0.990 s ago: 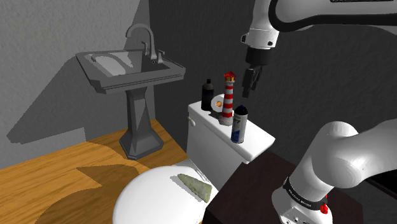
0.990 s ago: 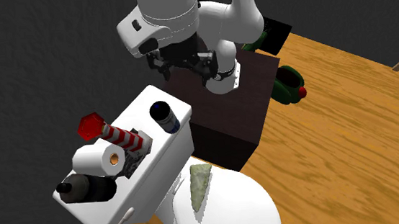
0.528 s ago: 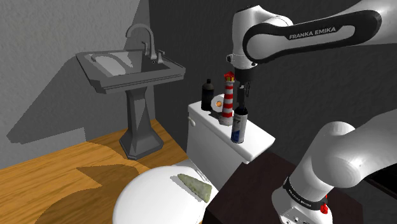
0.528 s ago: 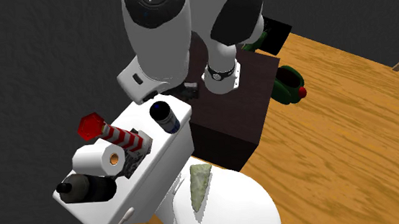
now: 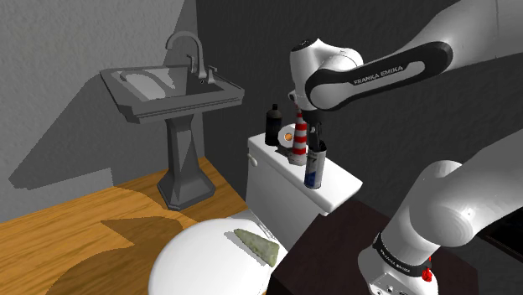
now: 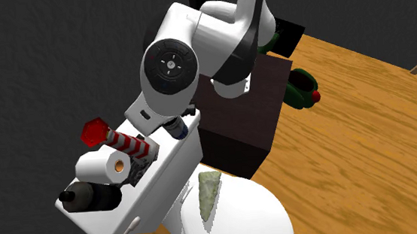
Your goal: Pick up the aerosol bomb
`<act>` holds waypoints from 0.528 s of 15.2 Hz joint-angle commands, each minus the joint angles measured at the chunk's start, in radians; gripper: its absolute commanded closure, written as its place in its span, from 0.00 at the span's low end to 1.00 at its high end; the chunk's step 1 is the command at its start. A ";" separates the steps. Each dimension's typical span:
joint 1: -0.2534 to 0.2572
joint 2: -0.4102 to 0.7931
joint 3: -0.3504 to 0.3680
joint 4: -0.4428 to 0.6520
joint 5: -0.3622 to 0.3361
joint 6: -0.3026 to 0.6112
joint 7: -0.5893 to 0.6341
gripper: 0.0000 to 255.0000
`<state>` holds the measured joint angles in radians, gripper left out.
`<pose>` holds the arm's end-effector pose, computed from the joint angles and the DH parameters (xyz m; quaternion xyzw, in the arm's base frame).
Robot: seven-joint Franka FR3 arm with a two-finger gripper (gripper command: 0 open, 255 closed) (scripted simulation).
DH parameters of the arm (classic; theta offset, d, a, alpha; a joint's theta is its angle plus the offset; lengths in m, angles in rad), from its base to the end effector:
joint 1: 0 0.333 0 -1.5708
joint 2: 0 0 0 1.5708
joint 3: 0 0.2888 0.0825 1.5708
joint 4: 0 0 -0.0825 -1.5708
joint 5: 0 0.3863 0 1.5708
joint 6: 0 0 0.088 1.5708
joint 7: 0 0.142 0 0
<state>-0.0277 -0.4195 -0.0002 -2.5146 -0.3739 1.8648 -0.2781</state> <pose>0.3892 -0.0512 0.3567 0.9592 0.1952 -0.1376 0.1513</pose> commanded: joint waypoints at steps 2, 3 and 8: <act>-0.002 0.020 -0.001 -0.027 -0.008 0.044 0.015 0.00; -0.003 0.030 -0.002 -0.040 -0.012 0.066 0.023 0.00; -0.002 0.028 -0.001 -0.041 -0.012 0.065 0.024 1.00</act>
<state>-0.0297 -0.3930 -0.0011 -2.5538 -0.3854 1.9291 -0.2546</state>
